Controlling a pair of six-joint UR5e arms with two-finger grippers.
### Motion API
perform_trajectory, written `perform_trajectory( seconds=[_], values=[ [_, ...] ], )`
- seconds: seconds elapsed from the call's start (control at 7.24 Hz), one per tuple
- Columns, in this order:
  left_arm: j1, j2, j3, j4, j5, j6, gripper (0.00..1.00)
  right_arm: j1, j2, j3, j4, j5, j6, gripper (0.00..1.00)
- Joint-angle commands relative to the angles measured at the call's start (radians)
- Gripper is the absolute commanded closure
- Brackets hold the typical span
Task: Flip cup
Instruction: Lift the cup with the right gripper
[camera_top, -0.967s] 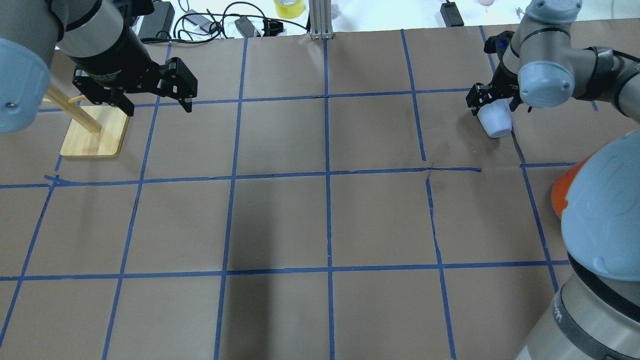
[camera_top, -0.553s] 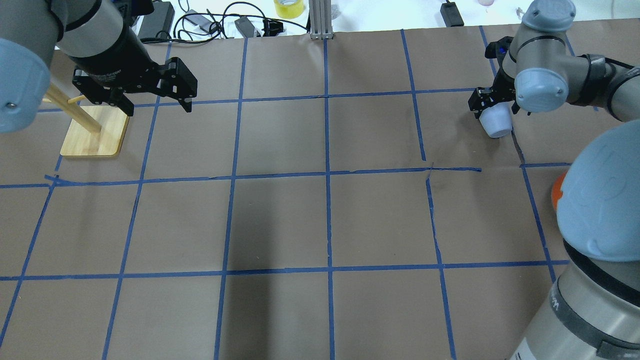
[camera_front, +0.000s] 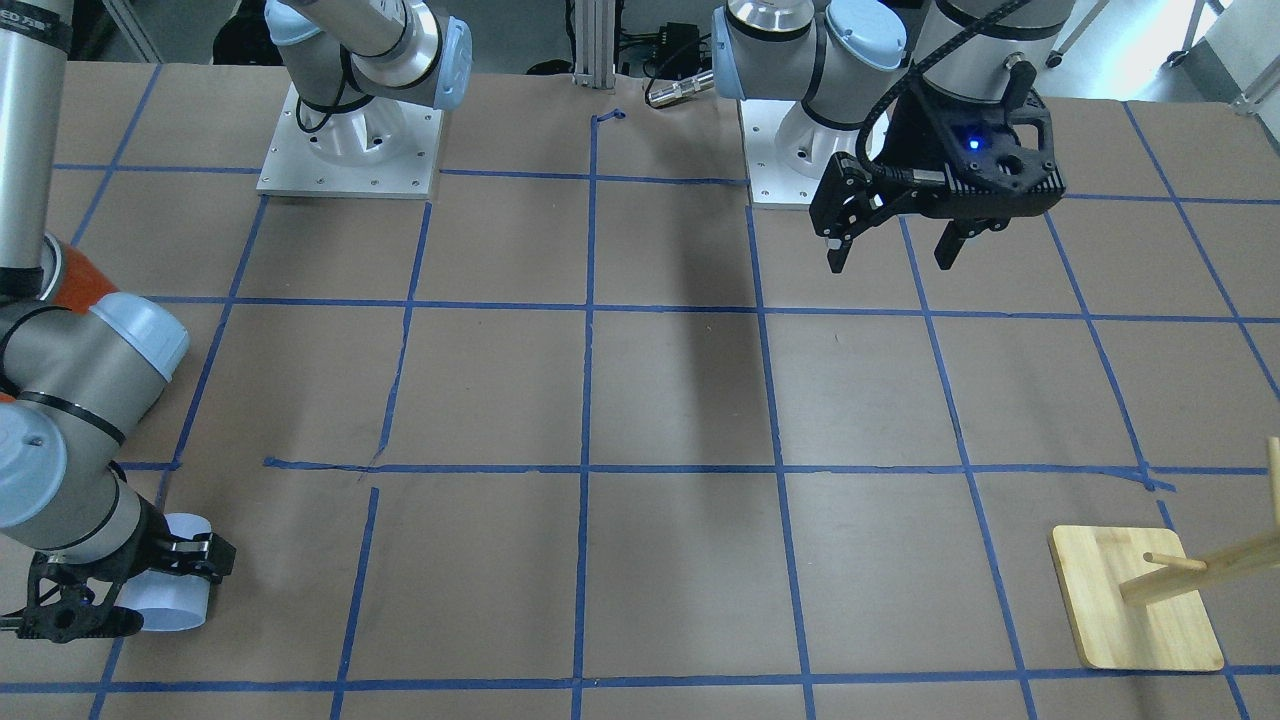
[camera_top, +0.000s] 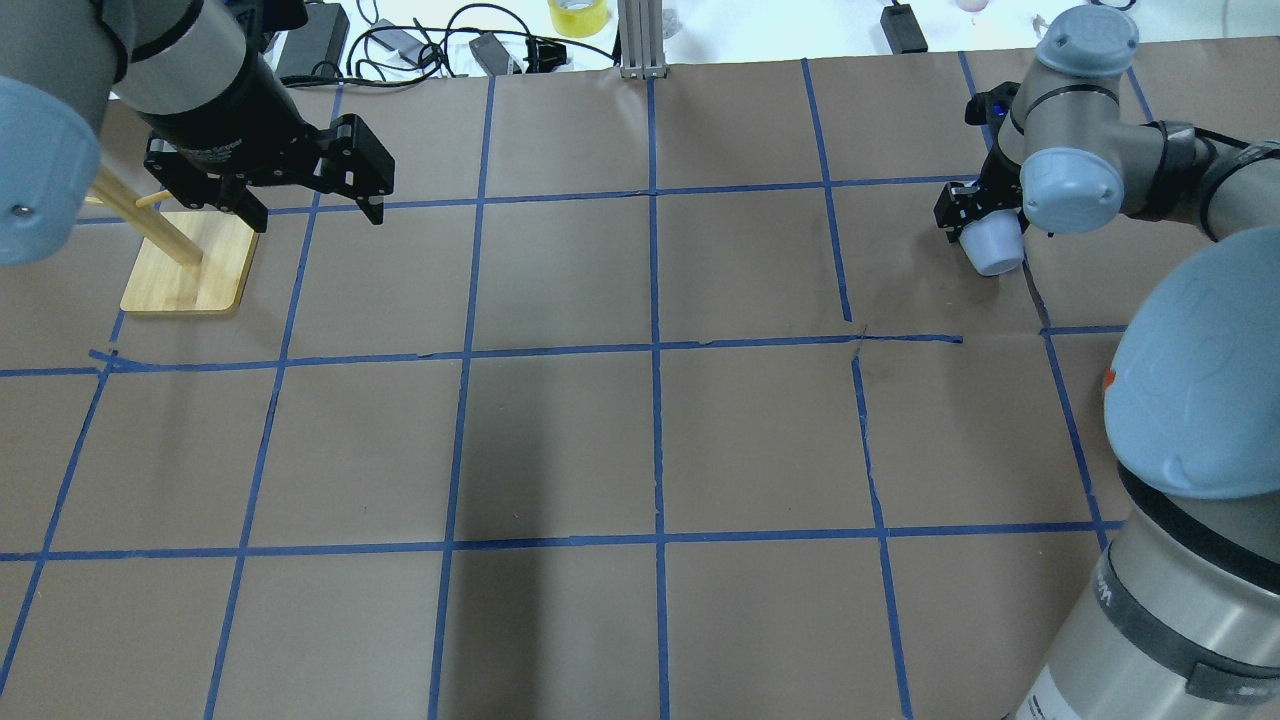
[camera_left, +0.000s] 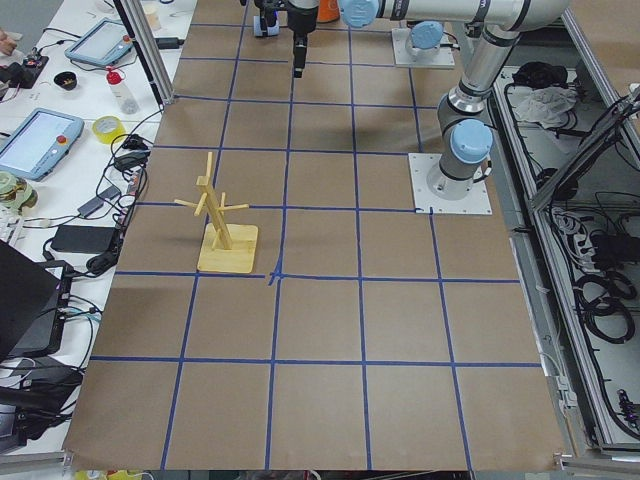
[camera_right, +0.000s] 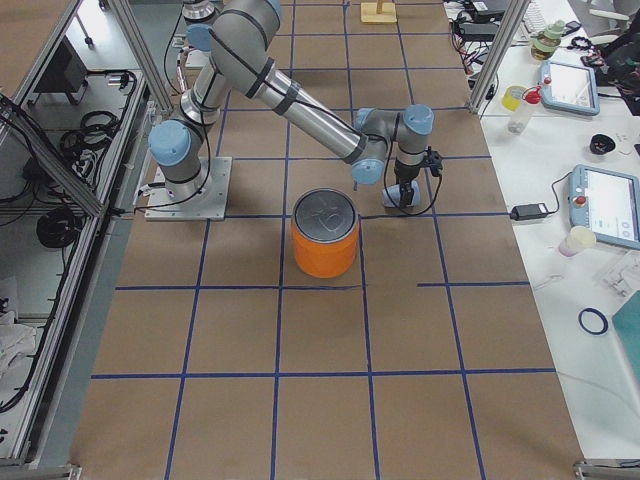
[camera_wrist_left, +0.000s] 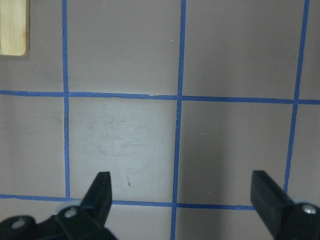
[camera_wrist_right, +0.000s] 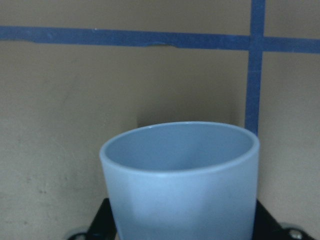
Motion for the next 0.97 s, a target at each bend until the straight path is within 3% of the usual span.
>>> perform_trajectory(
  seconds=[0.0, 0.28, 0.69, 0.83],
  values=[
    [0.0, 0.0, 0.0, 0.0, 0.0, 0.0, 0.0, 0.002, -0.013, -0.018, -0.001, 0.002, -0.012, 0.67],
    [0.002, 0.0, 0.0, 0.0, 0.0, 0.003, 0.0, 0.027, -0.103, -0.018, 0.016, 0.063, -0.12, 0.67],
    [0.002, 0.0, 0.002, 0.0, 0.0, 0.005, 0.0, 0.291, -0.1, -0.043, -0.034, 0.068, -0.224, 0.67],
    [0.002, 0.0, 0.0, 0.0, 0.0, 0.008, 0.0, 0.361, -0.094, -0.049, -0.039, 0.068, -0.392, 0.67]
  ],
)
